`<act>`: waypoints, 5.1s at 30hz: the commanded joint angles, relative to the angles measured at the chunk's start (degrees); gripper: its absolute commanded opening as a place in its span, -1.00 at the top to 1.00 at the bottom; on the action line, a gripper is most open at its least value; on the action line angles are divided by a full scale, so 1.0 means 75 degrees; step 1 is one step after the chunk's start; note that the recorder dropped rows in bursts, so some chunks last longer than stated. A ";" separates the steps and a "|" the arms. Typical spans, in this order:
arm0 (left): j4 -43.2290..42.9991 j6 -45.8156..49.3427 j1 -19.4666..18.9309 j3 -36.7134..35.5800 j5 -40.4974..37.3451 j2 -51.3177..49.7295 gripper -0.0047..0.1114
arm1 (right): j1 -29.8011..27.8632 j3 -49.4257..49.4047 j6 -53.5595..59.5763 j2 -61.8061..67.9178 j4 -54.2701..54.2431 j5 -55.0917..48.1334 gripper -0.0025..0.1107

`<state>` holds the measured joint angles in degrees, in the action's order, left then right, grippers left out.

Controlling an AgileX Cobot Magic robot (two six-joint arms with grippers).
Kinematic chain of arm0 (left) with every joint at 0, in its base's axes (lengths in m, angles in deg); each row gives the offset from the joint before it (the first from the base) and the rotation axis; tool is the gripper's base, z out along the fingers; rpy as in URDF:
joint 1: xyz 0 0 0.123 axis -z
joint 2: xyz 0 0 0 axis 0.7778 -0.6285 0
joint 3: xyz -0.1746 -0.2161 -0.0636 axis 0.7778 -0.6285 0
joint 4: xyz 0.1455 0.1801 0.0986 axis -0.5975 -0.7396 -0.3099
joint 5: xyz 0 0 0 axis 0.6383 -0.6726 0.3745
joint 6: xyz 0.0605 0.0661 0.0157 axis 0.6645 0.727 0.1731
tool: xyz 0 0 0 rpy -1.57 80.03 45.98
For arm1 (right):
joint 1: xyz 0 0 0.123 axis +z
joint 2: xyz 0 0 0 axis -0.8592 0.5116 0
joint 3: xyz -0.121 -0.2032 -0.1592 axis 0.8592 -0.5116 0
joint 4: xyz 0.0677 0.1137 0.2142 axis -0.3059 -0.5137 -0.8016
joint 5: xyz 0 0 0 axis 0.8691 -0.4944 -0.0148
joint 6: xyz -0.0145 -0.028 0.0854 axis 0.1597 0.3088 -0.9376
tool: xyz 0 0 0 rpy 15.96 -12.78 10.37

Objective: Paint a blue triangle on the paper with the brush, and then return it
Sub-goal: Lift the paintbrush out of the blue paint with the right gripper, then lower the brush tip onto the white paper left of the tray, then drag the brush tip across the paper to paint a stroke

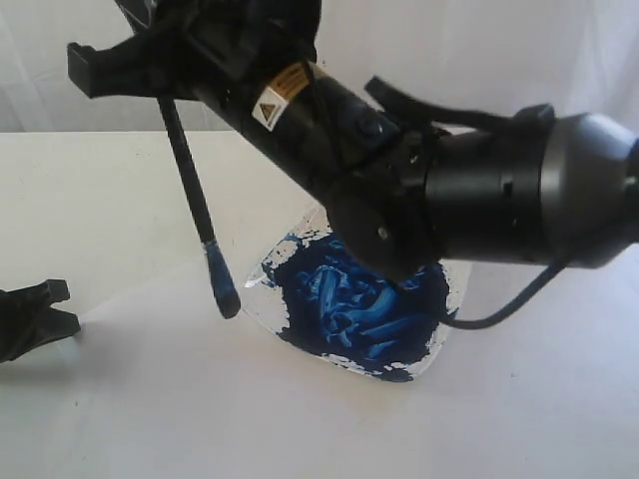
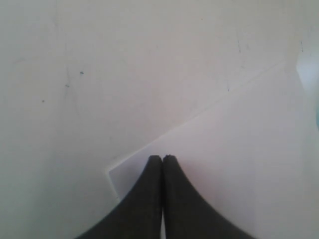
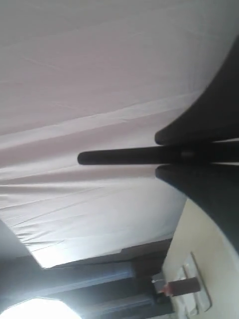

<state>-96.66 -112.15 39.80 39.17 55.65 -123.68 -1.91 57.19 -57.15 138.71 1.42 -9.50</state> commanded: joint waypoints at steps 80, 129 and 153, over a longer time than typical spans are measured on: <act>-0.0001 0.0057 0.0001 -0.0019 -0.1003 -0.0061 0.92 | -0.0494 0.2726 -0.4891 0.5000 0.0000 0.2555 0.96; -0.0001 0.0057 0.0001 -0.0019 -0.1003 -0.0061 0.92 | -0.0798 0.2693 -0.5008 0.5000 0.0506 0.1779 0.96; -0.0029 0.0057 0.0001 -0.0019 -0.1001 -0.0061 0.92 | -0.1828 0.2693 -0.5008 0.5000 0.1065 0.1777 0.96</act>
<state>-96.66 -112.15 39.80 39.17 55.51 -123.60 -14.46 77.46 -94.55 176.41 8.57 3.41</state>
